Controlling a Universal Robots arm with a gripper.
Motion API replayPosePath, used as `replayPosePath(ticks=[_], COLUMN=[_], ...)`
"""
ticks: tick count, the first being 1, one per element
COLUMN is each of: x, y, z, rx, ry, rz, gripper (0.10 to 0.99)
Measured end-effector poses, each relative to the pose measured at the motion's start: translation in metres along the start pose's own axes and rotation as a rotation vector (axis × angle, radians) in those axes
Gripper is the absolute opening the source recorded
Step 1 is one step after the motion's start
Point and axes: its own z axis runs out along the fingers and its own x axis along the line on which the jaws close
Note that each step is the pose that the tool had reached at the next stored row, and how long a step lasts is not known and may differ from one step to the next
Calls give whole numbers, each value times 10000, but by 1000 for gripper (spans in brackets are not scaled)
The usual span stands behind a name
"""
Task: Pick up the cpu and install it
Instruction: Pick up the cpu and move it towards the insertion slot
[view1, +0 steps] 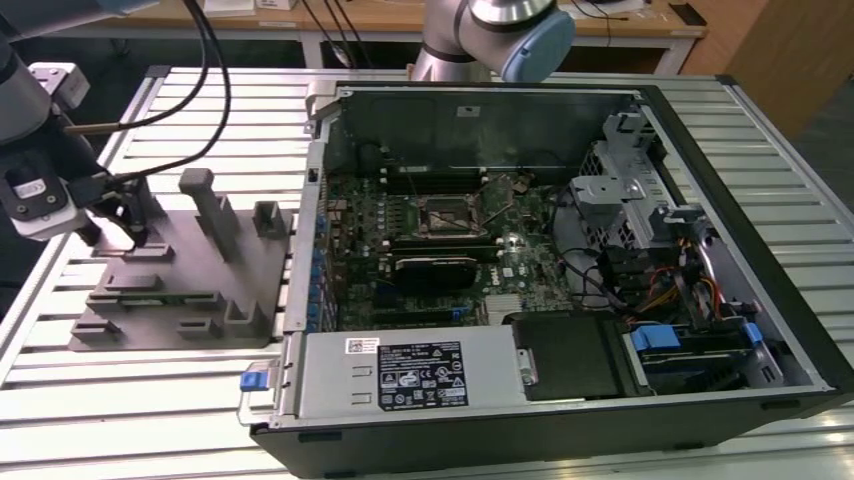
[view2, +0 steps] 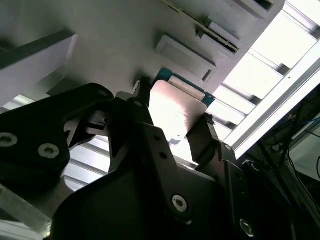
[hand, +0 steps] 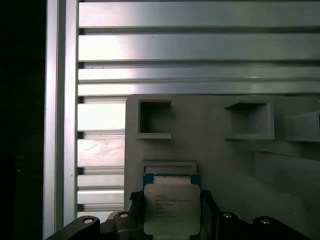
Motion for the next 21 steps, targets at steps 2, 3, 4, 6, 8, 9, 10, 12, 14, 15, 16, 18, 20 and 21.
replayPosePath(ticks=[2,3,4,6,8,9,10,12,14,15,16,18,20,21], x=[-1,-1,-1,-1,-2,-2,-2,-3,-3,-3,-3,-4,-4,-4], y=[2,3,4,6,7,8,9,10,12,13,14,16,17,19], z=[-28,-43,-57,-83,-105,-115,-125,-147,-170,-182,-195,-218,-243,-255], rx=[-4,-5,-7,-10,-12,-13,-14,-16,-20,-21,-21,-25,-28,-30], ry=[0,0,1,0,1,0,1,1,0,0,1,1,1,1], rz=[0,0,0,0,0,0,0,0,0,0,0,0,0,1], gripper=[541,541,541,541,541,541,541,541,541,541,541,541,541,541])
